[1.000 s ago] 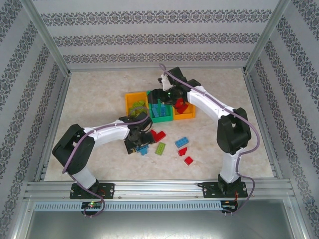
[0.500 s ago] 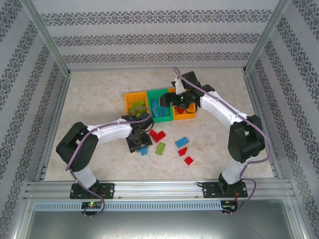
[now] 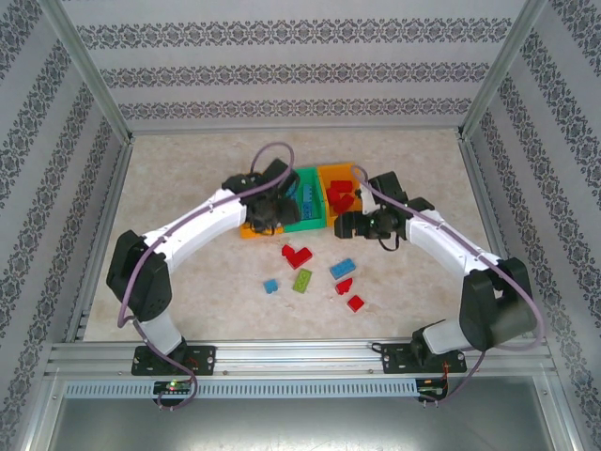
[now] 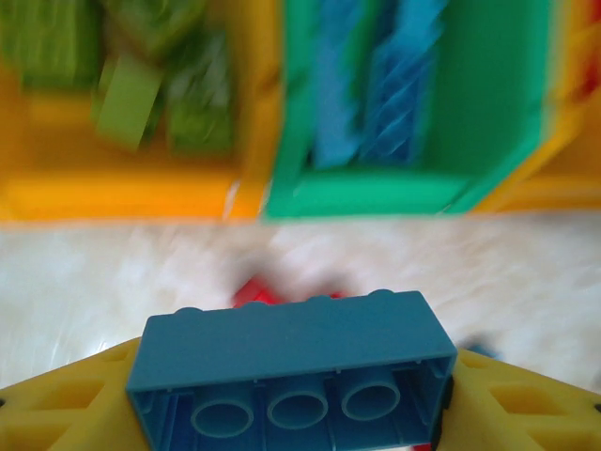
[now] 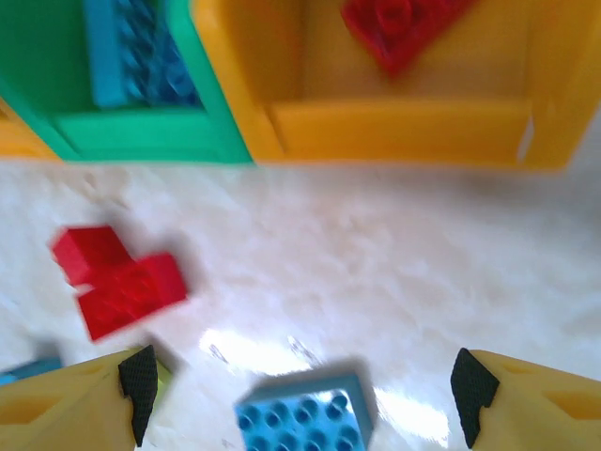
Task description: Sort the legos into containers by color
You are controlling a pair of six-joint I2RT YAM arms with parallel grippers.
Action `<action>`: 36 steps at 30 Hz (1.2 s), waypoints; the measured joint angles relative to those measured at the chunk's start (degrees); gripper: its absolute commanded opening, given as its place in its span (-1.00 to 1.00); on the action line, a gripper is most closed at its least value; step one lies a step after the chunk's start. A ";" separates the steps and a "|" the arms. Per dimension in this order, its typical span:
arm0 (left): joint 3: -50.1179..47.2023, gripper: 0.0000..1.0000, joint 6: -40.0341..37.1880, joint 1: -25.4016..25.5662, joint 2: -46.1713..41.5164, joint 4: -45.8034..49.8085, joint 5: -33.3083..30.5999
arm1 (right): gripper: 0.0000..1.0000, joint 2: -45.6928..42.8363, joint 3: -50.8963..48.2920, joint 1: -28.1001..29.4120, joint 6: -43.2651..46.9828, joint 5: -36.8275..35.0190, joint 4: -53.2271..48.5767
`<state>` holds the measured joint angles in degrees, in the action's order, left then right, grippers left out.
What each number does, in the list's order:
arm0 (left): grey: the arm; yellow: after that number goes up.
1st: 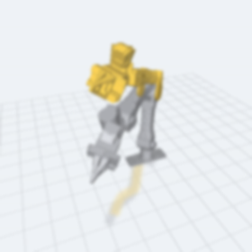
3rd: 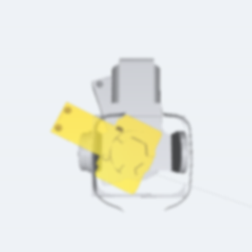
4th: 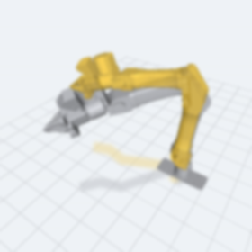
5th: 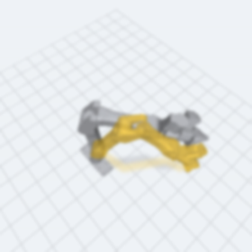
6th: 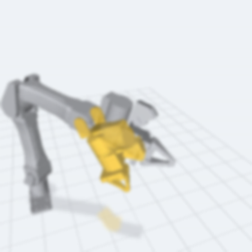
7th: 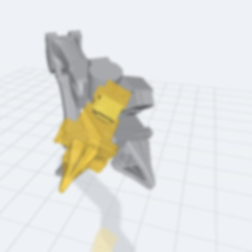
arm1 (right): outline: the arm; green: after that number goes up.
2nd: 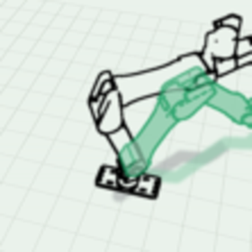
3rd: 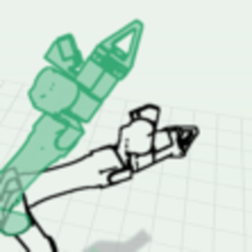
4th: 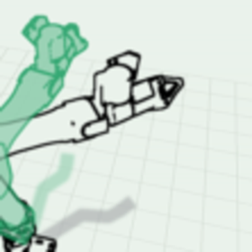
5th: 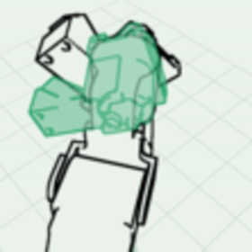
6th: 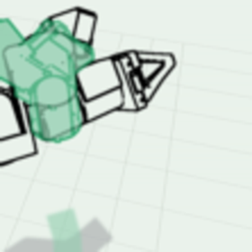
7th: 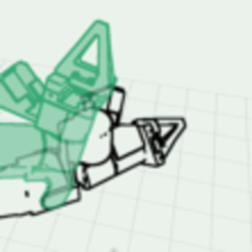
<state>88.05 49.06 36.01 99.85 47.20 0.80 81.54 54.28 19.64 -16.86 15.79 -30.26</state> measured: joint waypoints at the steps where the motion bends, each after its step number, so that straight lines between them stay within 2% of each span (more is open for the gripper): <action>1: 3.45 0.15 -1.44 -1.03 1.66 0.00 0.02 | 0.71 -0.70 -1.64 0.50 0.22 -0.61 -0.20; 7: 20.15 0.16 -7.48 -5.66 16.11 0.39 2.99 | 0.78 -2.54 -6.25 6.36 0.83 -4.59 -1.07; 11: 26.67 0.17 -8.63 -7.32 25.33 0.98 6.62 | 0.80 -2.34 -6.54 10.56 0.74 -7.32 -0.87; 13: 28.74 0.24 -8.72 -7.74 27.67 0.81 8.35 | 0.81 -1.90 -6.71 11.43 0.72 -7.98 -0.72; 21: 31.61 0.67 -8.48 -8.17 29.90 0.87 11.89 | 0.85 3.69 -6.32 13.77 0.59 -10.03 -1.42; 23: 31.56 0.82 -8.39 -8.26 29.90 0.50 12.59 | 0.84 5.84 -5.35 14.84 0.61 -10.51 -1.84; 24: 31.43 0.95 -8.33 -8.26 29.73 0.35 12.68 | 0.84 6.60 -4.94 15.21 0.63 -10.60 -1.97; 25: 31.06 0.99 -8.26 -8.28 29.49 -0.13 12.92 | 0.84 7.54 -4.33 15.61 0.72 -10.73 -2.25; 36: 21.03 0.99 -8.31 -8.35 20.59 -2.16 13.66 | 0.73 13.90 1.16 17.03 1.92 -14.23 -6.47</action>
<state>109.08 40.75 27.66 120.44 45.04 14.46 95.44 55.44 36.67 -14.94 1.56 -36.73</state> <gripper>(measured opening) 0.994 0.870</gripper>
